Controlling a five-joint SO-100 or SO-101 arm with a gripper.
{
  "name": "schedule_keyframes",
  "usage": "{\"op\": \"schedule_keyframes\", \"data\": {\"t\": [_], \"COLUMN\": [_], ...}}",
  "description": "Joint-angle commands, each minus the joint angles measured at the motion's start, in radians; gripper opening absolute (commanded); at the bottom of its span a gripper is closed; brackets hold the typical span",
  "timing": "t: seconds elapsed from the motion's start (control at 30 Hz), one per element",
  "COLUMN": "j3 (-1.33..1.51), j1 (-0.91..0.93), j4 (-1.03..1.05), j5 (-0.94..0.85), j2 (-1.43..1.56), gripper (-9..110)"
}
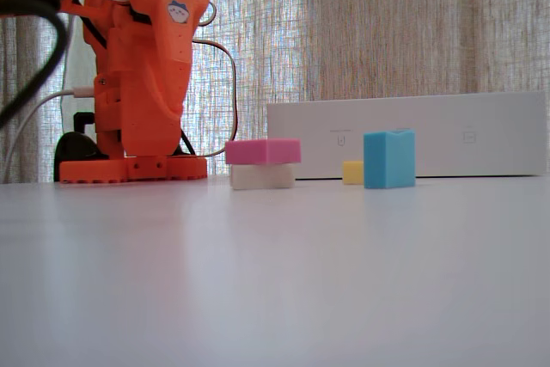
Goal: Grasp the pink cuboid and put it in the bin.
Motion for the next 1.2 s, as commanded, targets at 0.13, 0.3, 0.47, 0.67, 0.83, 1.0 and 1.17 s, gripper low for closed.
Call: {"op": "schedule_keyframes", "data": {"t": [0.13,0.3,0.47,0.67,0.83,1.0,1.17], "j3": [-0.003,-0.003,-0.011,-0.308,-0.666,-1.014,-1.327], "j1": [-0.023,-0.031,-0.018,-0.06,-0.066,-0.123,-0.192], "j4": [-0.012,-0.012,-0.078,-0.16,-0.092,-0.058,0.126], "j5": [-0.021,-0.025,-0.038,-0.038,-0.038,-0.061,-0.184], "j2": [-0.003,-0.003,-0.031,-0.308,-0.607,-0.899,-1.163], "gripper": [-8,-8,-6,-3,13,14,14]}}
